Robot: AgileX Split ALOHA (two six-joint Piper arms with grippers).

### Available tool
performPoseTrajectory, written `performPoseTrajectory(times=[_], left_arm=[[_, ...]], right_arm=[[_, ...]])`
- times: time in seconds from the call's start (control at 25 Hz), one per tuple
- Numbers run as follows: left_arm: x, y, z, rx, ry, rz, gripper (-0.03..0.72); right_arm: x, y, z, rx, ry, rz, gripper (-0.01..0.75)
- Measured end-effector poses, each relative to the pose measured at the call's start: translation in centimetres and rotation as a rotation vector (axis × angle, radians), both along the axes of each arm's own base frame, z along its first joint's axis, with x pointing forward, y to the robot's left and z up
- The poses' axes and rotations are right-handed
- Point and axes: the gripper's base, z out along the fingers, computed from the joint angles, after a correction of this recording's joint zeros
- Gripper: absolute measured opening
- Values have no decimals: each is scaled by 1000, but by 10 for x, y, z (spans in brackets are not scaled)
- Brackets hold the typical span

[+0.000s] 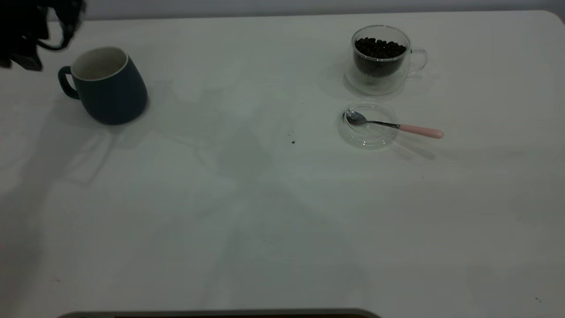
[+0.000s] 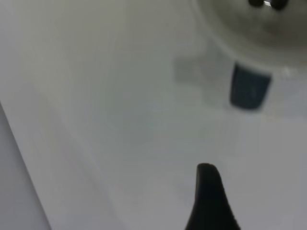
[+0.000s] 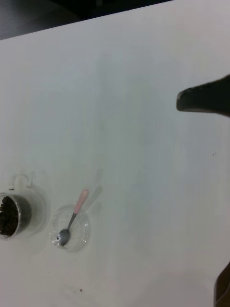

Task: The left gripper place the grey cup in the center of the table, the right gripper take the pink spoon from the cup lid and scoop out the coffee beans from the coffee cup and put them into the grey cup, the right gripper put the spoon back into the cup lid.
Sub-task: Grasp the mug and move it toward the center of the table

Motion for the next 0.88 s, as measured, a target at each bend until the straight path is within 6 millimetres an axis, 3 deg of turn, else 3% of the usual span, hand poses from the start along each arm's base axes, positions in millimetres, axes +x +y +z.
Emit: performPoseTrajectory(times=[0.32, 0.56, 0.88], left_arm=[[4, -13, -36, -23, -3, -68, 565], [5, -23, -44, -32, -17, -110, 565], [0, -78, -45, -49, -23, -205, 565]], right_arm=[[0, 0, 0, 0, 0, 0, 531], [0, 0, 0, 0, 0, 0, 531], [0, 0, 0, 0, 0, 0, 531]])
